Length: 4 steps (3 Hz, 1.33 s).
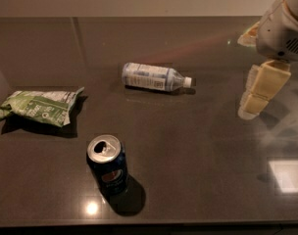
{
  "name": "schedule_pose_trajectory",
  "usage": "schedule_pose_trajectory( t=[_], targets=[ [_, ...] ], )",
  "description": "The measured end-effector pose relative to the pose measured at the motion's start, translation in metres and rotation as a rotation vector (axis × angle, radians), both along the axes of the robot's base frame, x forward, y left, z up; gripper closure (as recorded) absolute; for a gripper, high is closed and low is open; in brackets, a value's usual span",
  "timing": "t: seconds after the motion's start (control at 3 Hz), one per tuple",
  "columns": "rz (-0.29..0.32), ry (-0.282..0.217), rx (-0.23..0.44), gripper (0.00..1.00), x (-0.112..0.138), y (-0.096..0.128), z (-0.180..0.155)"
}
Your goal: Move blue plastic bottle near pepsi can
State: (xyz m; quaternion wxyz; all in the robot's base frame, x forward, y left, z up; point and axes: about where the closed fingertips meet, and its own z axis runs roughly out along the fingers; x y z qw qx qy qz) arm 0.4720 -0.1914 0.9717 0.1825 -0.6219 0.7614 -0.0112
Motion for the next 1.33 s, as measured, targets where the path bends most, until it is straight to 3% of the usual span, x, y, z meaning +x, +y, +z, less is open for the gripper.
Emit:
schedule_pose_trajectory(
  t=[0.67,1.33],
  targets=[
    [0.029,0.045,0.066,0.0,0.066,0.038,-0.024],
    [0.033,0.106,0.089,0.0,0.112,0.083,-0.061]
  ],
)
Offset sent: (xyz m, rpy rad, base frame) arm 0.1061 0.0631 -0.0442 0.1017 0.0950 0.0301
